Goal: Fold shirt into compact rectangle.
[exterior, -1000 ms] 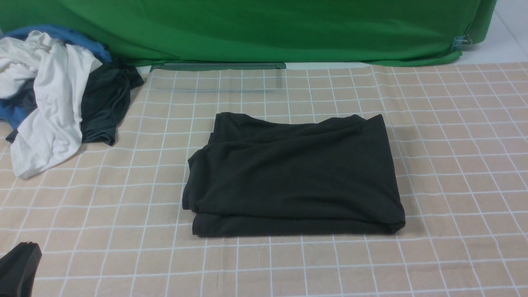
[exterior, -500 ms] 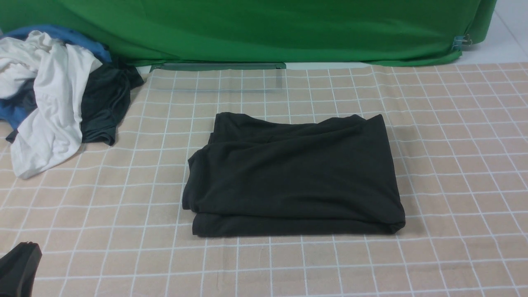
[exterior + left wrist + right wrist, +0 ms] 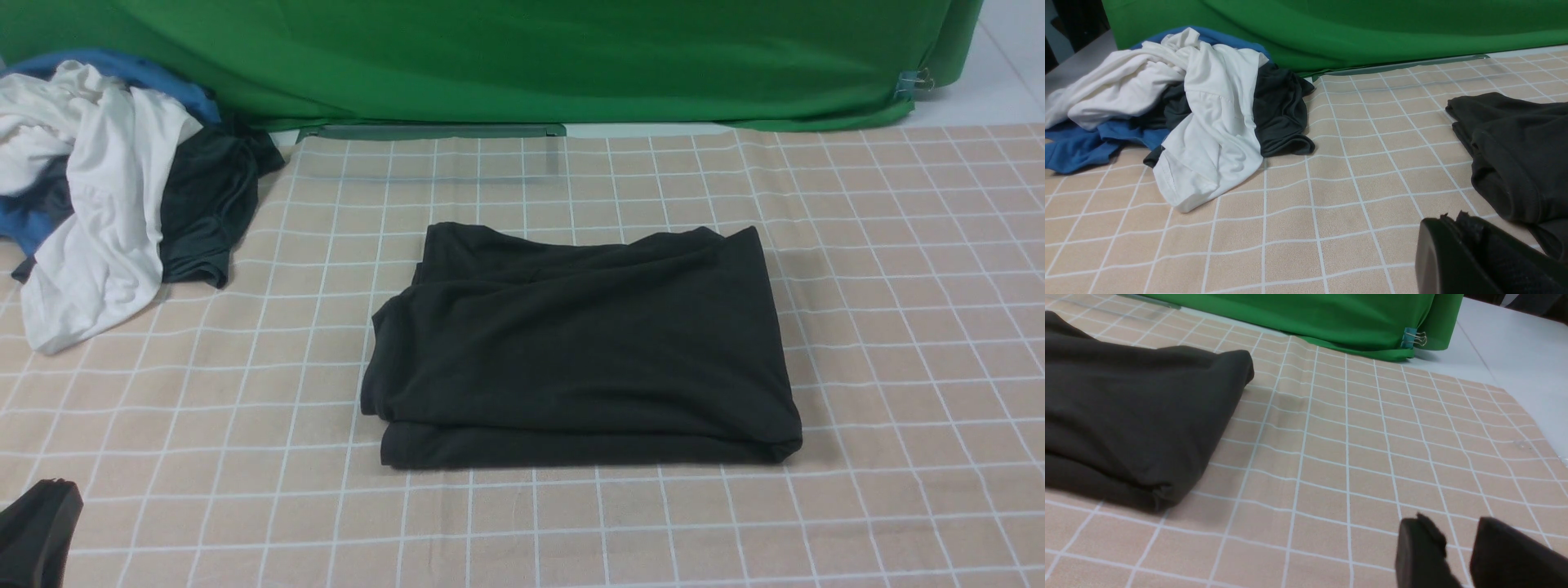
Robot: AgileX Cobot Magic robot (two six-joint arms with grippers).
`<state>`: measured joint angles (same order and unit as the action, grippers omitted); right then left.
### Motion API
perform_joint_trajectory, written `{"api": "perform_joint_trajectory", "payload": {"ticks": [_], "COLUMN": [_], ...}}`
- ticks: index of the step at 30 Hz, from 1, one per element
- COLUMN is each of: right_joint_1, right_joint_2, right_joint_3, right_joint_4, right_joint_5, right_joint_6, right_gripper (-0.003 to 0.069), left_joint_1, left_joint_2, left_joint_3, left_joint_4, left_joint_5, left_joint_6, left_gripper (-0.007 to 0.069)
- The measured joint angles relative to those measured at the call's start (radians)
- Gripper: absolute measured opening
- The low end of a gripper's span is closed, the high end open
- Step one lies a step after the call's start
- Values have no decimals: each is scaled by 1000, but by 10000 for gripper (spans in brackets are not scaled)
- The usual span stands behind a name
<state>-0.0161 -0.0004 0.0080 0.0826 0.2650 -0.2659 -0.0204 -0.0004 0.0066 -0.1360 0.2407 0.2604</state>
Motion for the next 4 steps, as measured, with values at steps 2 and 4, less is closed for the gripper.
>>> {"api": "perform_joint_trajectory", "payload": {"ticks": [2,4], "right_joint_1": [0,0], "right_joint_2": [0,0], "right_joint_3": [0,0], "right_joint_4": [0,0], "right_joint_5": [0,0], "right_joint_6": [0,0], "right_gripper": [237,237], "left_joint_1": [0,0], "left_joint_2": [0,0], "left_joint_3": [0,0], "left_joint_4": [0,0], "left_joint_5": [0,0], "left_joint_6": [0,0], "left_gripper": [22,22]}}
